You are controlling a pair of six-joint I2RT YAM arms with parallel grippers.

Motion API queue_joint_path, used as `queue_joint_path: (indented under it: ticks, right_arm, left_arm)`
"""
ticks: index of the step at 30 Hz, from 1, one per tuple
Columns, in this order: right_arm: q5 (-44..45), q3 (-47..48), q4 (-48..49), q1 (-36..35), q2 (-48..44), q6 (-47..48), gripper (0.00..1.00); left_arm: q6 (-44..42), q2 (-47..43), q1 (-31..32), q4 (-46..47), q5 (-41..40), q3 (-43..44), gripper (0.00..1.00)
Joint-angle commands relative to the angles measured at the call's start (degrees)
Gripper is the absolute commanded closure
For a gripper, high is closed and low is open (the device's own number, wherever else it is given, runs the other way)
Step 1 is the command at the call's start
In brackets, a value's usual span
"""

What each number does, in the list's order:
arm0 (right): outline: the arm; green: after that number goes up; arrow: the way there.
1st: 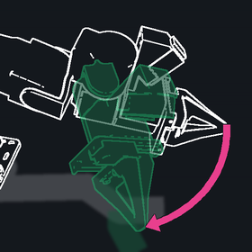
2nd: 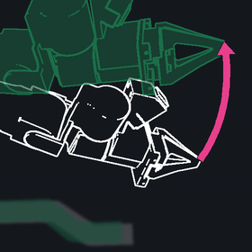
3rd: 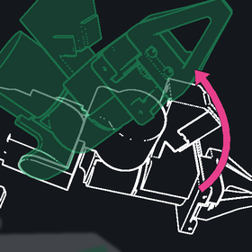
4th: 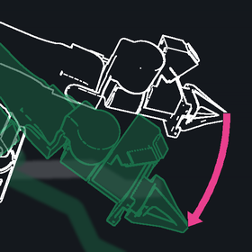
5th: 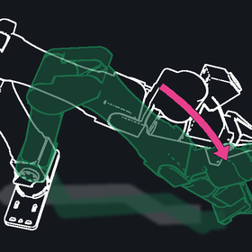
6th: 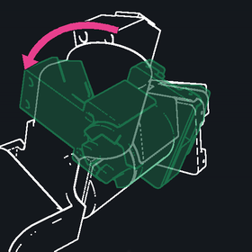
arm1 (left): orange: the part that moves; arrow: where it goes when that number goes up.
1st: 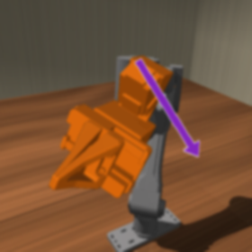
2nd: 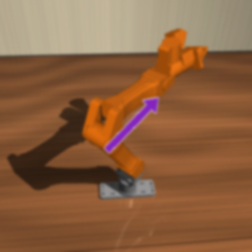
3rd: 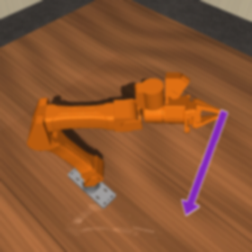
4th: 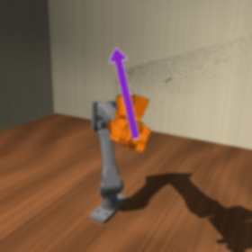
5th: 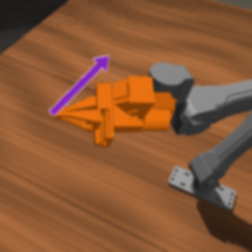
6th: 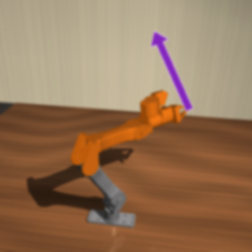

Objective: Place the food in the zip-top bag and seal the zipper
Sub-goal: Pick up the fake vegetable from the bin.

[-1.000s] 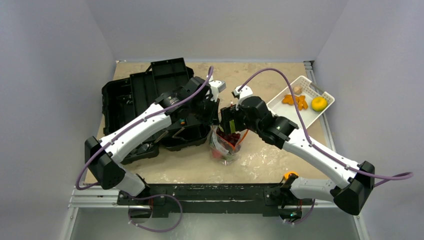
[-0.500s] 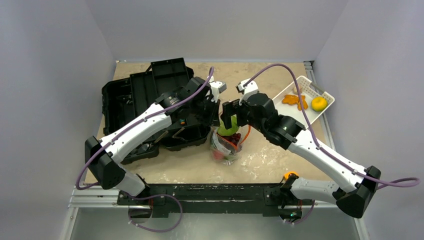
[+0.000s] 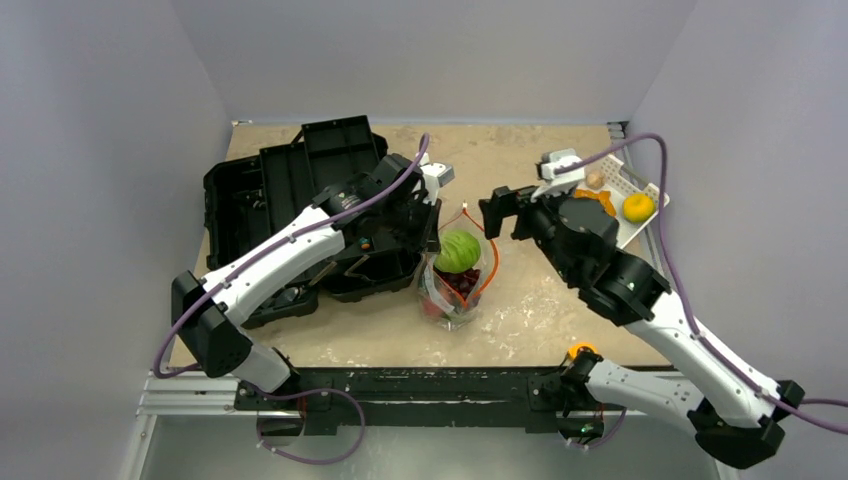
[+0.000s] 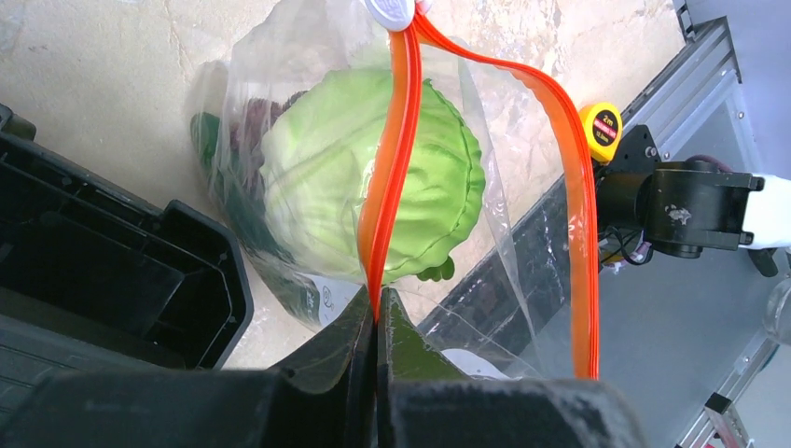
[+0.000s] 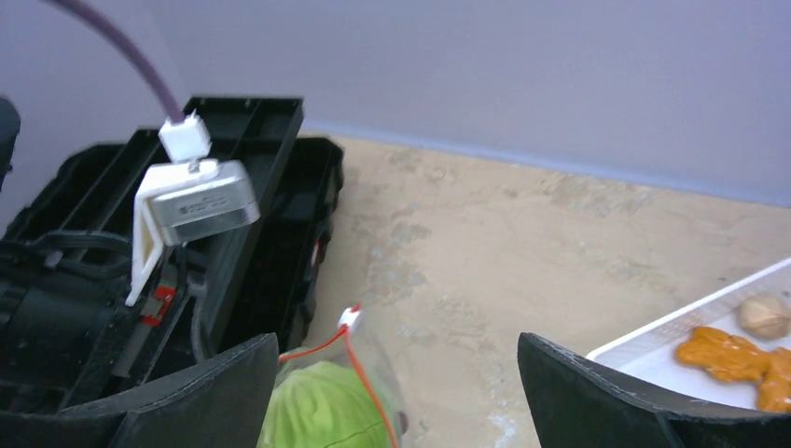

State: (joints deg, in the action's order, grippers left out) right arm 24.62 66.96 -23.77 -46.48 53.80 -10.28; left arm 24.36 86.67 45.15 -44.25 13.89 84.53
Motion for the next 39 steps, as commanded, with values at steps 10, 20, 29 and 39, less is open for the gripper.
queue_joint_path:
  ticks: [10,20,29,39]
  right_arm:
    - [24.3,-11.8,10.8,14.0,-4.8,-11.1,0.01]
    - [11.3,-17.6,17.8,34.0,9.1,-22.3,0.01]
    - [0.6,-12.2,26.1,46.2,28.9,-27.6,0.04]
    - [-11.1,-4.6,32.3,58.9,43.4,-28.4,0.26]
  left_arm:
    - [-0.3,0.5,0.4,1.5,1.0,2.4,1.00]
    - [-0.5,0.6,0.4,1.3,0.6,2.6,1.00]
    - [-0.4,0.5,0.4,1.2,1.3,2.7,1.00]
    - [-0.7,-0.3,0.4,0.9,1.3,3.0,1.00]
